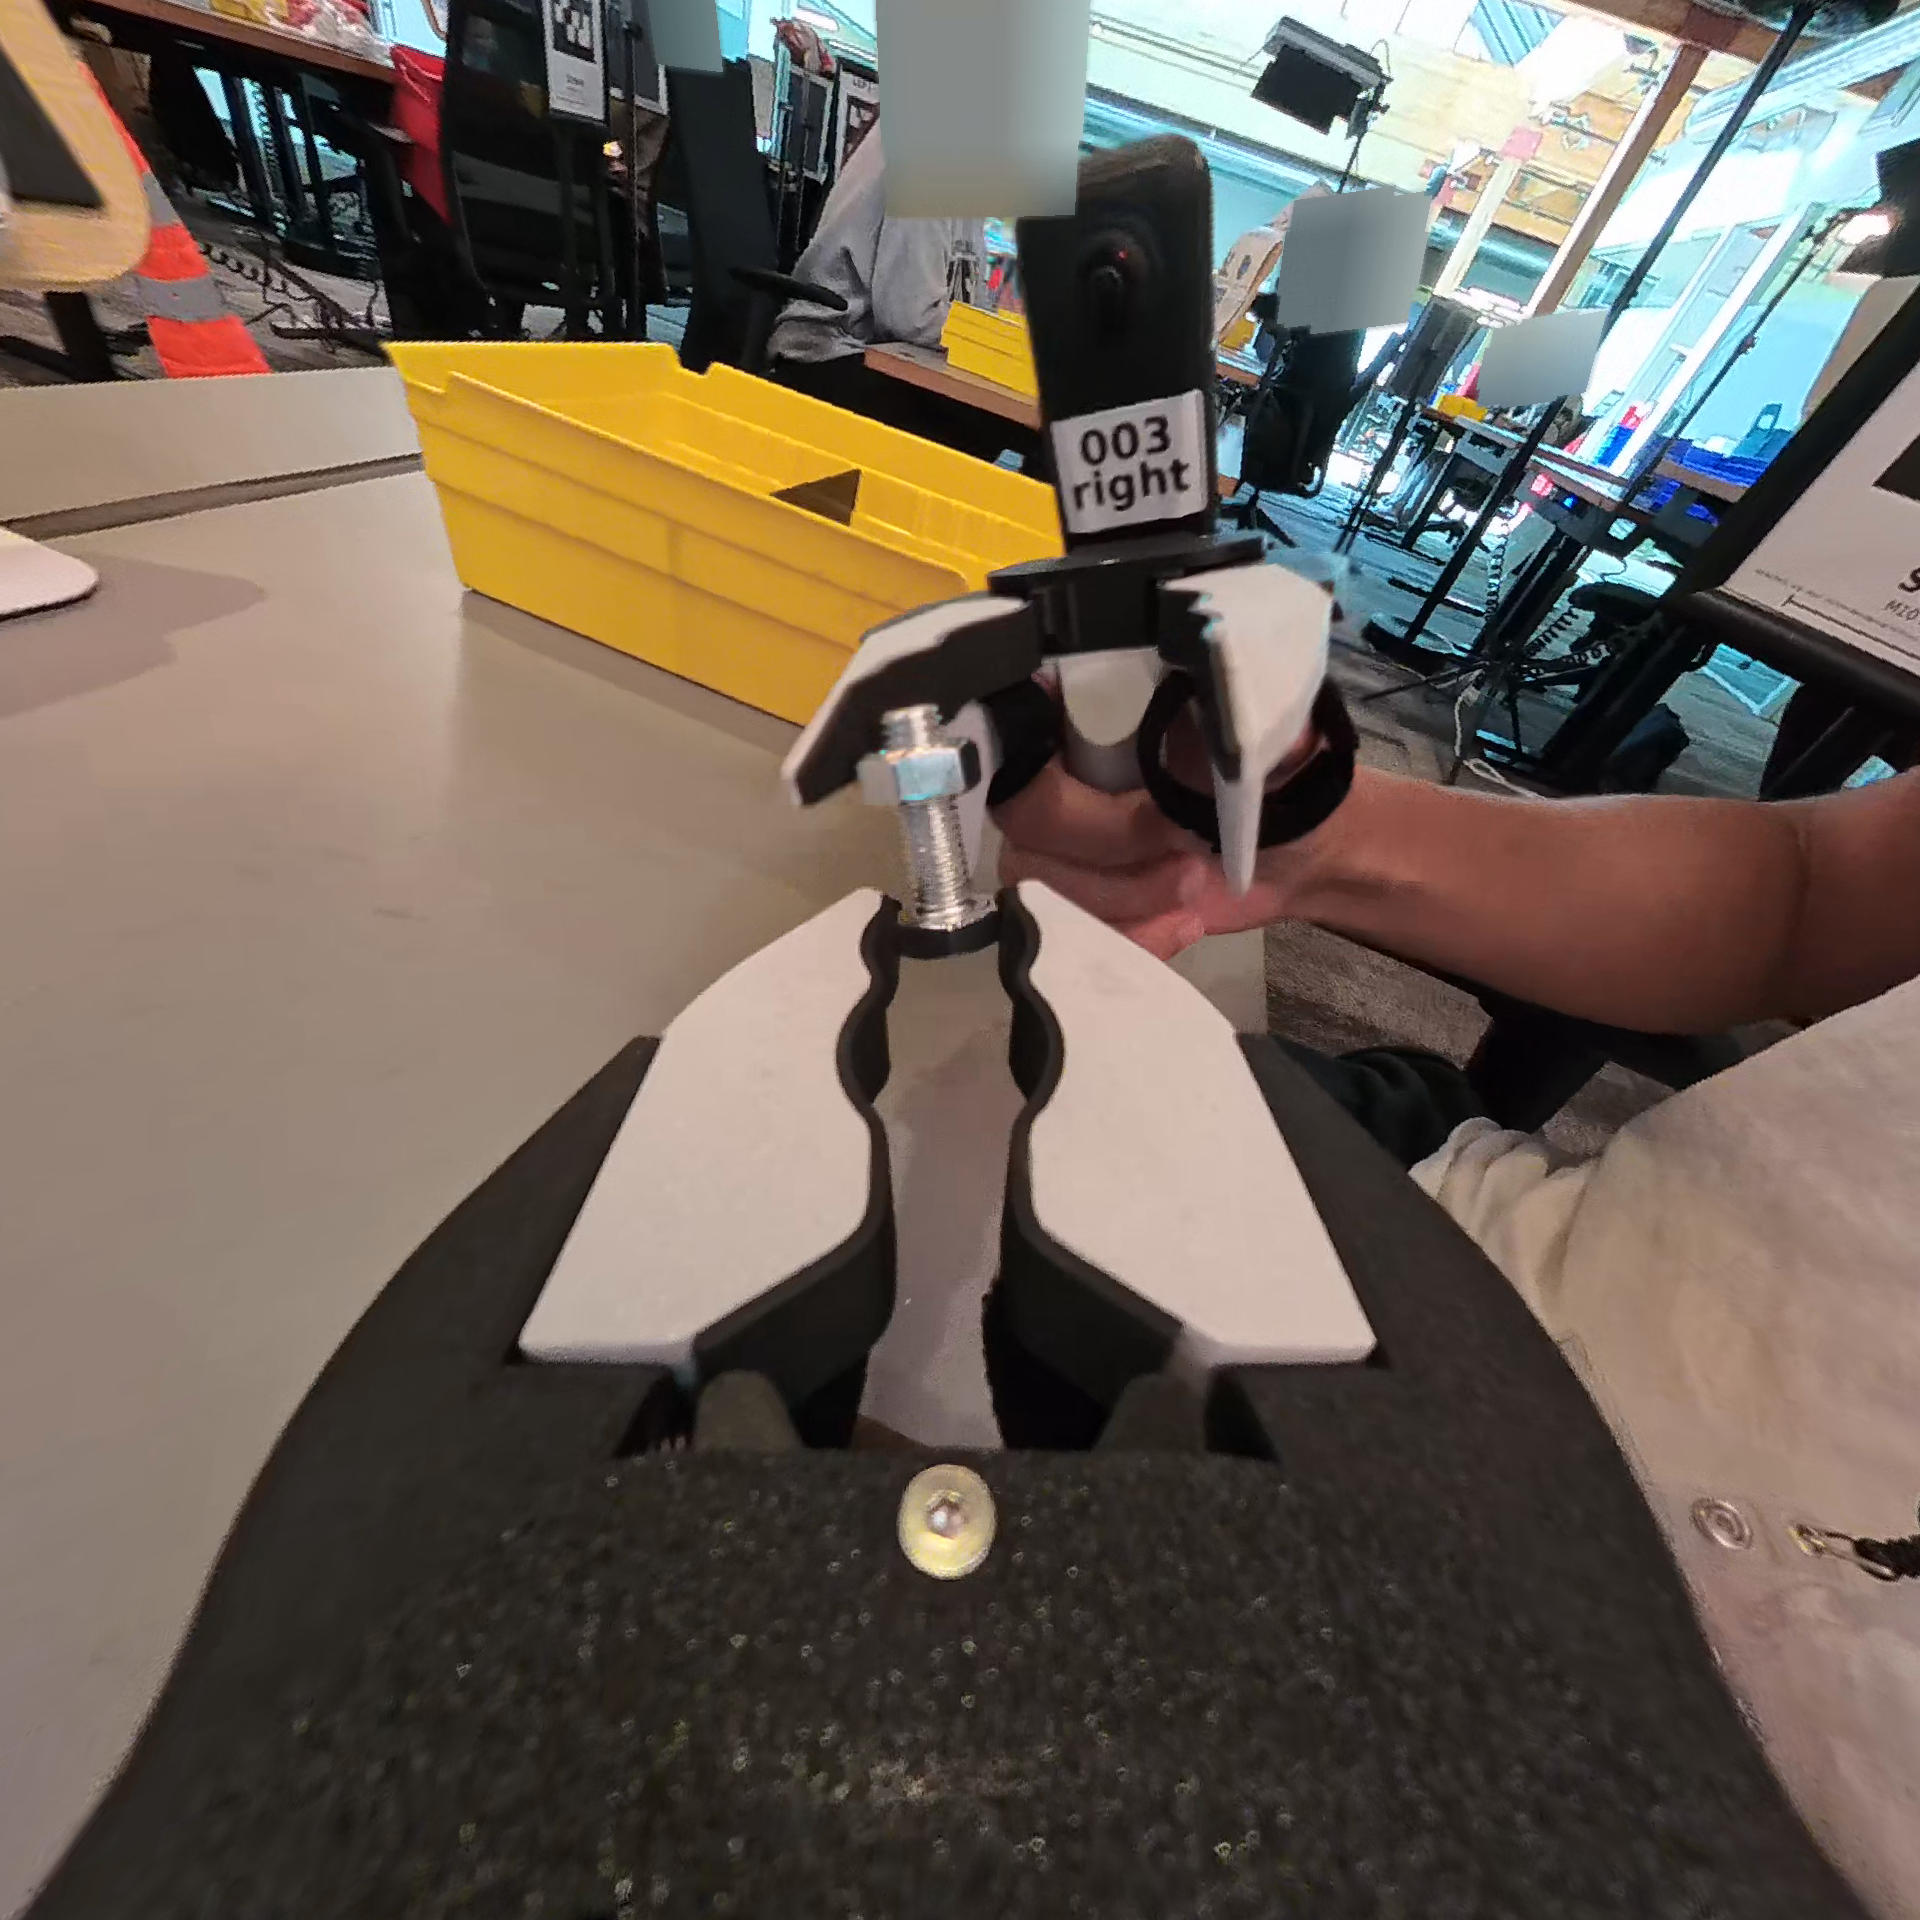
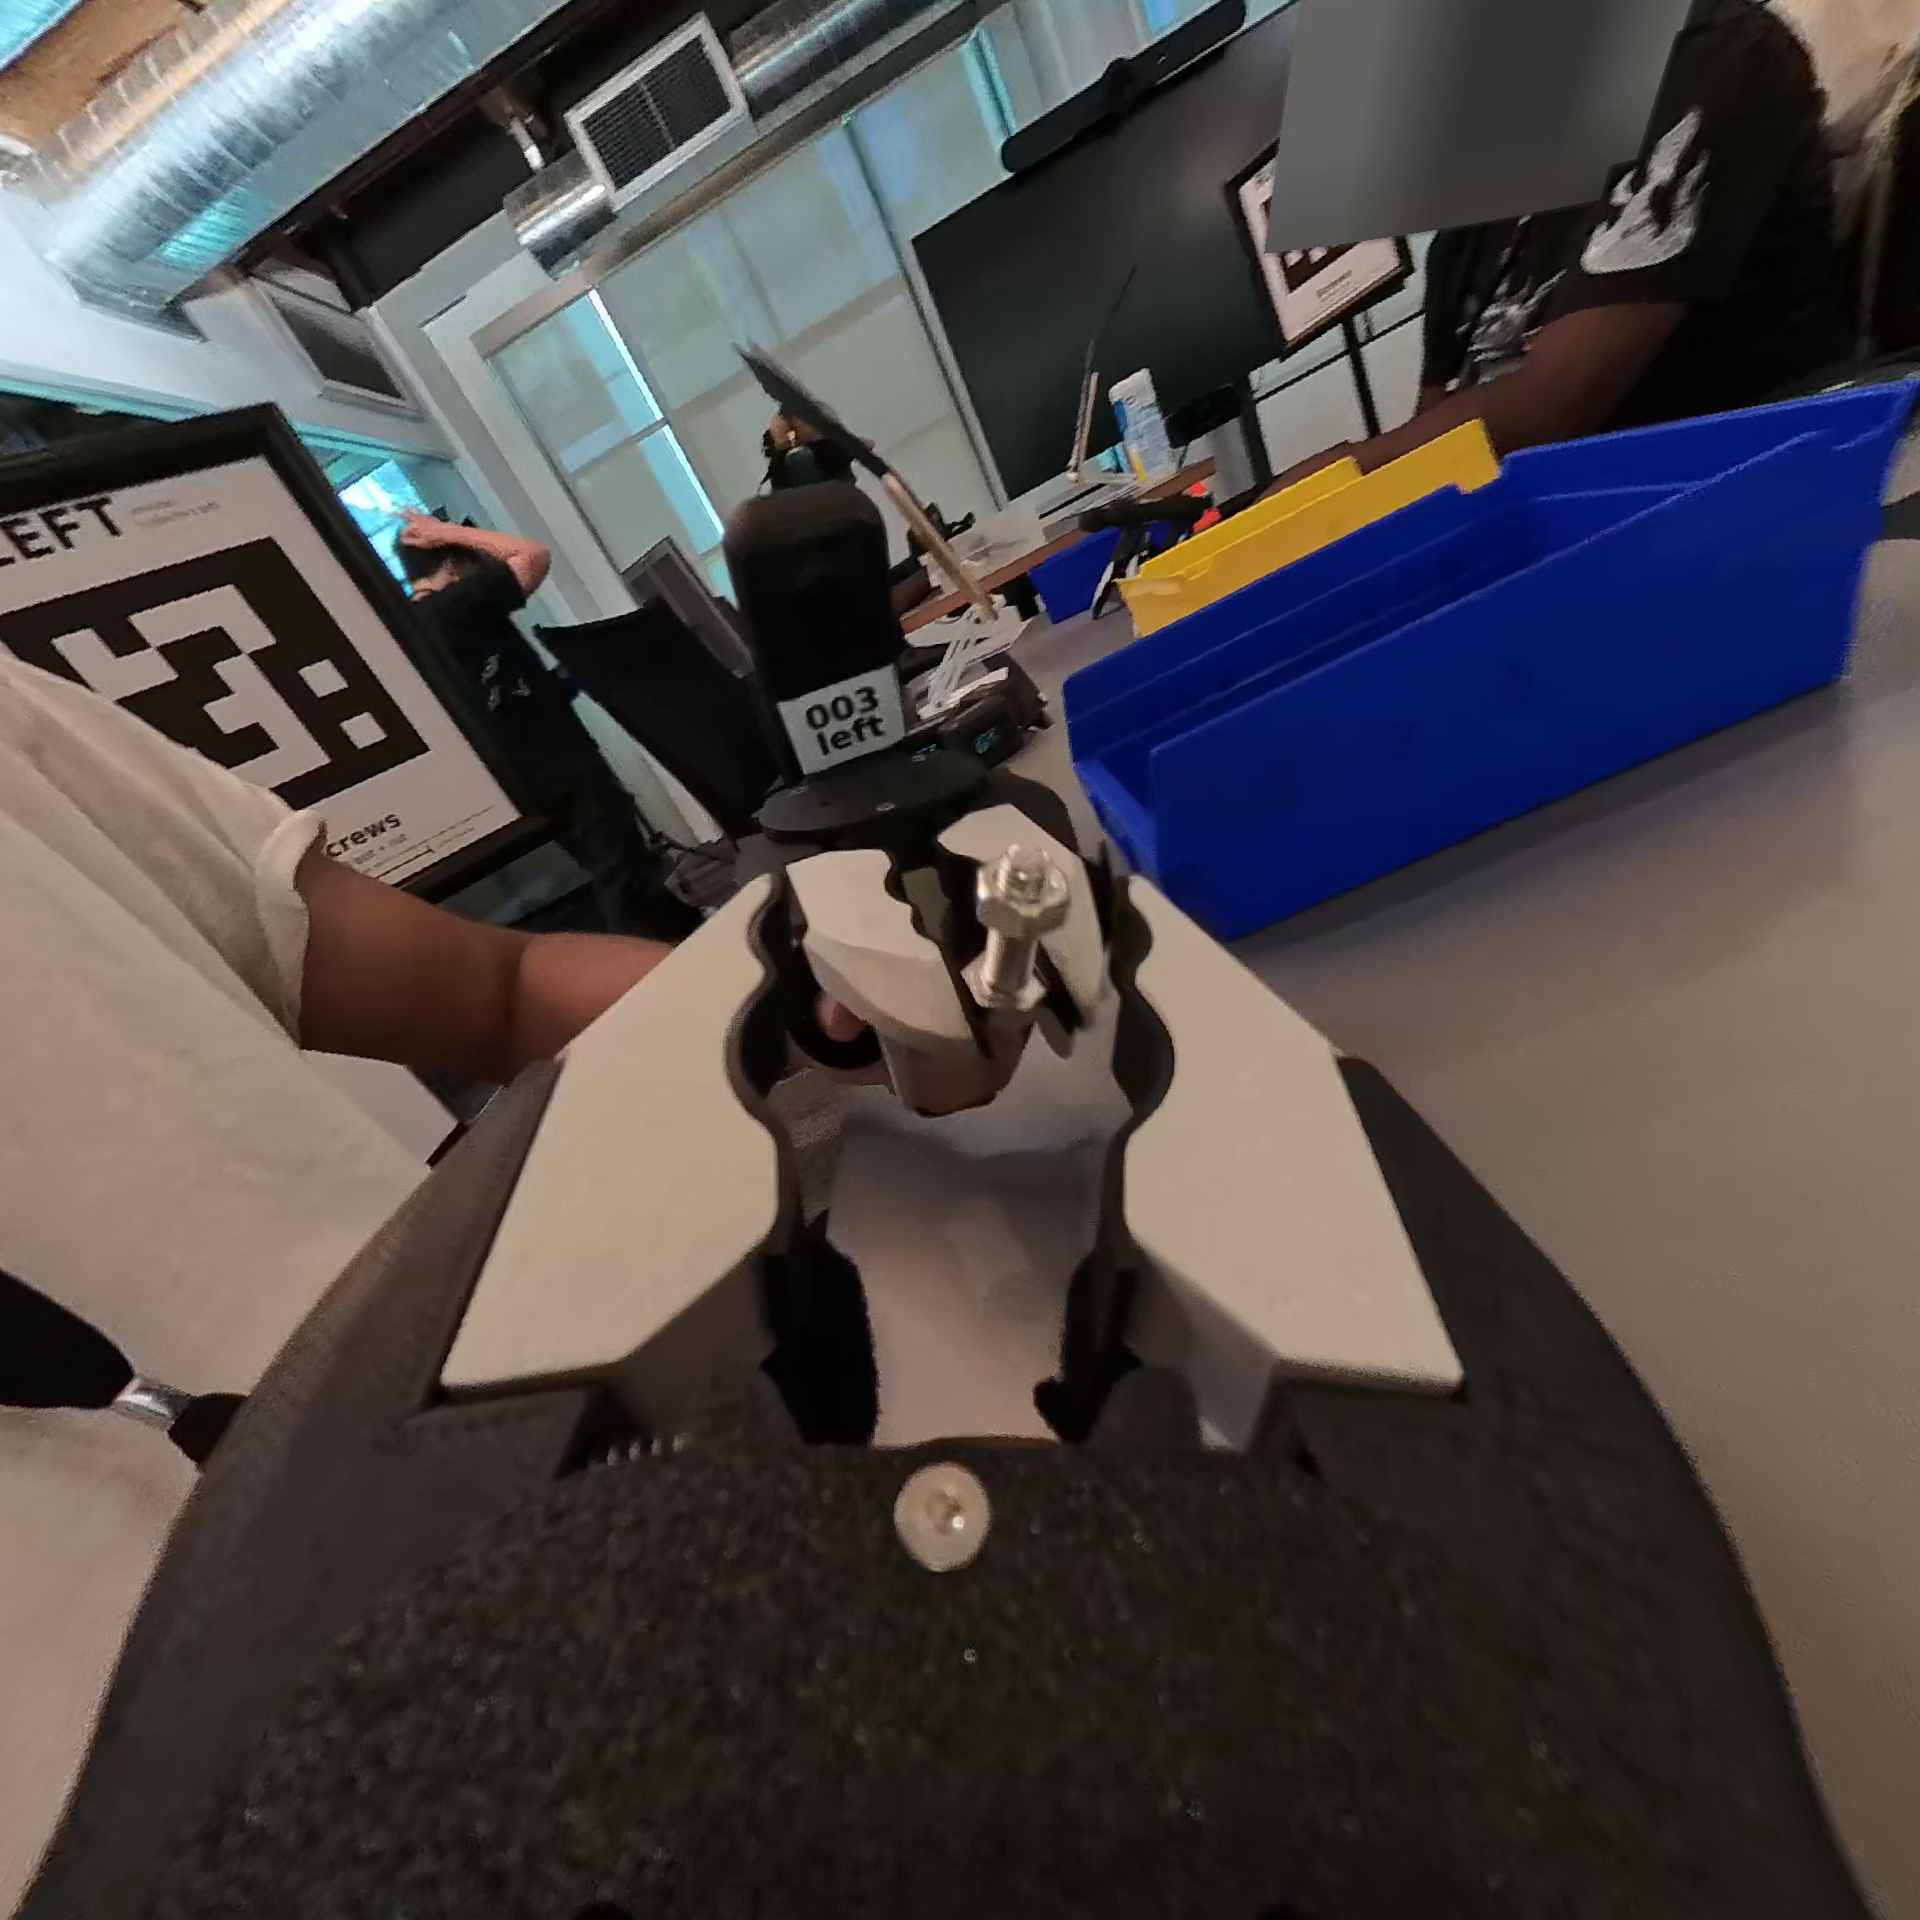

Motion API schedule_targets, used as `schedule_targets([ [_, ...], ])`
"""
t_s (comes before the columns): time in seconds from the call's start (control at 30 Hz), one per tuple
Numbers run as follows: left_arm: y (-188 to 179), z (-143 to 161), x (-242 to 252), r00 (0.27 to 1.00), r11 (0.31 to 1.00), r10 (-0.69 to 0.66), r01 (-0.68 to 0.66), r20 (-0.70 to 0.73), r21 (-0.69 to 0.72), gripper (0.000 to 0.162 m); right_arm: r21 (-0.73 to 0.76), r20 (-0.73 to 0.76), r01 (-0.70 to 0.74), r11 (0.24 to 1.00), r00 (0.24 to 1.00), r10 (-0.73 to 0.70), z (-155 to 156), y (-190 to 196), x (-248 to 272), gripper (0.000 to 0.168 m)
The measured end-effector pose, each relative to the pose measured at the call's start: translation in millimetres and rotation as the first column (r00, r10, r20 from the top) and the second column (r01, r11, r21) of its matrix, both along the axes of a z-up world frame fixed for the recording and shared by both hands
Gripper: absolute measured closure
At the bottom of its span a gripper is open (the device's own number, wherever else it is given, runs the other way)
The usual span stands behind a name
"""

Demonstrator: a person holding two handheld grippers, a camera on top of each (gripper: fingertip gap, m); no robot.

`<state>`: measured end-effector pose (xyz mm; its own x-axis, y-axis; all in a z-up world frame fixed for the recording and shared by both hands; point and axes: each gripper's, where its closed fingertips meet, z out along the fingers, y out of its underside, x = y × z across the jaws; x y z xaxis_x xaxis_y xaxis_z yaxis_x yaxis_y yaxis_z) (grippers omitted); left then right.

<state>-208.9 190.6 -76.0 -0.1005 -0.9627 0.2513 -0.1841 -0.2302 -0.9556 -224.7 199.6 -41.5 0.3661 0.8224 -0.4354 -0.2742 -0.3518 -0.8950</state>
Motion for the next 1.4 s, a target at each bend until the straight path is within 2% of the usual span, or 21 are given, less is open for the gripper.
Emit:
schedule_targets([
  [0.1, 8.1, 1.2, -4.4, 1.000, 1.000, 0.027, -0.027, 0.002, -0.006, 0.144, -0.005, 0.017, 0.024, 1.000, 1.000, -0.024, -3.1, -0.6, 13.2, 0.113],
  [0.2, 5.5, -1.9, -1.7, 1.000, 1.000, 0.019, -0.019, -0.012, -0.005, 0.144, -0.002, 0.011, -0.020, 1.000, 1.000, 0.020, -1.9, -6.5, 4.5, 0.120],
  [0.33, -6.8, -3.8, 4.7, 1.000, 1.000, -0.015, 0.015, -0.023, 0.017, 0.144, -0.003, 0.000, -0.045, 0.999, 0.999, 0.045, -0.6, -5.6, -14.7, 0.107],
  [0.6, 4.5, -1.1, -2.8, 1.000, 1.000, 0.018, -0.018, -0.013, 0.006, 0.144, 0.003, 0.037, 0.032, 0.999, 0.999, -0.032, -3.5, -1.1, 15.6, 0.111],
  [0.73, -0.1, -3.7, 1.2, 1.000, 1.000, -0.001, 0.001, -0.022, 0.002, 0.144, -0.004, 0.017, -0.037, 0.999, 0.999, 0.037, -2.0, -7.5, -2.9, 0.110],
  [0.8, -6.3, -4.9, 4.5, 0.999, 1.000, -0.021, 0.021, -0.028, 0.010, 0.144, 0.003, 0.019, -0.042, 0.999, 0.999, 0.042, -1.7, -6.1, -14.3, 0.103],
  [0.9, -9.0, -4.9, 5.4, 0.999, 0.999, -0.025, 0.026, -0.031, 0.020, 0.144, 0.006, 0.024, -0.055, 0.998, 0.998, 0.055, -1.9, -5.5, -17.3, 0.104],
  [1.13, 8.7, 0.8, -4.4, 1.000, 0.999, 0.023, -0.023, 0.001, -0.028, 0.144, -0.003, 0.010, 0.031, 1.000, 0.999, -0.031, -1.8, -0.2, 13.3, 0.106],
  [1.23, 4.2, -0.8, -0.6, 1.000, 1.000, 0.009, -0.009, -0.004, -0.030, 0.144, -0.013, -0.013, -0.027, 1.000, 1.000, 0.027, -0.3, -5.0, -4.1, 0.107],
  [1.33, -6.9, -1.8, 4.9, 1.000, 1.000, -0.024, 0.024, -0.010, -0.015, 0.144, -0.023, -0.060, -0.053, 0.998, 0.997, 0.051, 3.4, -4.9, -23.6, 0.097],
  [1.4, -8.9, -1.8, 5.8, 1.000, 1.000, -0.022, 0.022, -0.014, 0.001, 0.144, -0.018, -0.056, -0.068, 0.998, 0.996, 0.067, 4.6, -5.6, -27.1, 0.097],
])
